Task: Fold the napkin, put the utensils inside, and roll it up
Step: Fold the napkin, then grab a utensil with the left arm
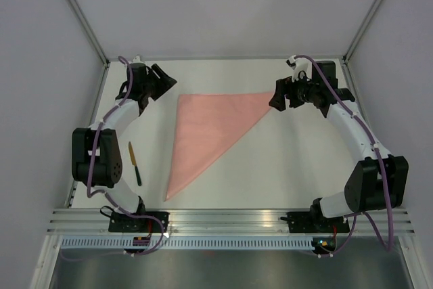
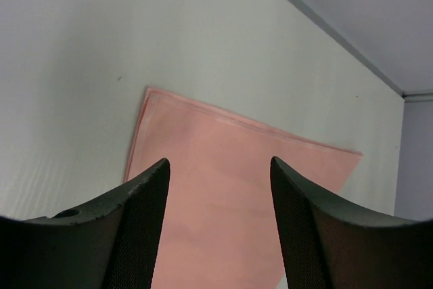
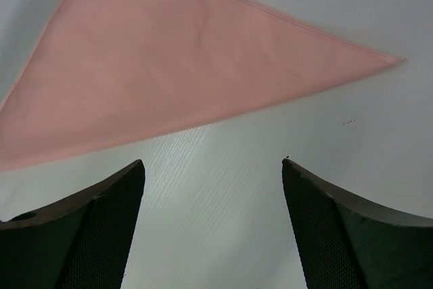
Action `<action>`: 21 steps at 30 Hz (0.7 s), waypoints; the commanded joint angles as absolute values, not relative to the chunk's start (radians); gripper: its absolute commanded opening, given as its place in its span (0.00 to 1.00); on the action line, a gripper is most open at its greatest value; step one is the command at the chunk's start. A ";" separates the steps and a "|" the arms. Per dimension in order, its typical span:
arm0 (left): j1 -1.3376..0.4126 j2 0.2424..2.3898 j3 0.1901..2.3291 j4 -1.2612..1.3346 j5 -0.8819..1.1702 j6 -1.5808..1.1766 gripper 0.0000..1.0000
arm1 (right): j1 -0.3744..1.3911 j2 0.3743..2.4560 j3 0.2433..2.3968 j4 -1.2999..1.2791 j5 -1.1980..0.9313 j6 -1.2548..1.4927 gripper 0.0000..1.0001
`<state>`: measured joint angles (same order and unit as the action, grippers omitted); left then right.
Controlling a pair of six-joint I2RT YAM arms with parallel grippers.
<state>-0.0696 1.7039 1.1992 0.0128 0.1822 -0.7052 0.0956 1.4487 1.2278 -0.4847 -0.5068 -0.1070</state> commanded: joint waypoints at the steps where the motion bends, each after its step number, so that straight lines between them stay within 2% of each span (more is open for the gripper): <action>1: -0.071 1.605 1.099 -0.054 0.109 -0.715 0.65 | 0.100 1.437 1.216 -0.466 -0.491 -0.117 0.87; 8: -0.071 1.333 0.826 -0.213 -0.172 -0.842 0.63 | 0.127 1.473 1.215 -0.479 -0.514 -0.167 0.87; 16: -0.069 1.082 0.703 -0.539 -0.435 -0.953 0.66 | 0.126 1.532 1.164 -0.423 -0.618 -0.204 0.86; 21: -0.069 1.014 0.652 -0.610 -0.456 -0.974 0.66 | 0.127 1.594 1.144 -0.377 -0.684 -0.199 0.86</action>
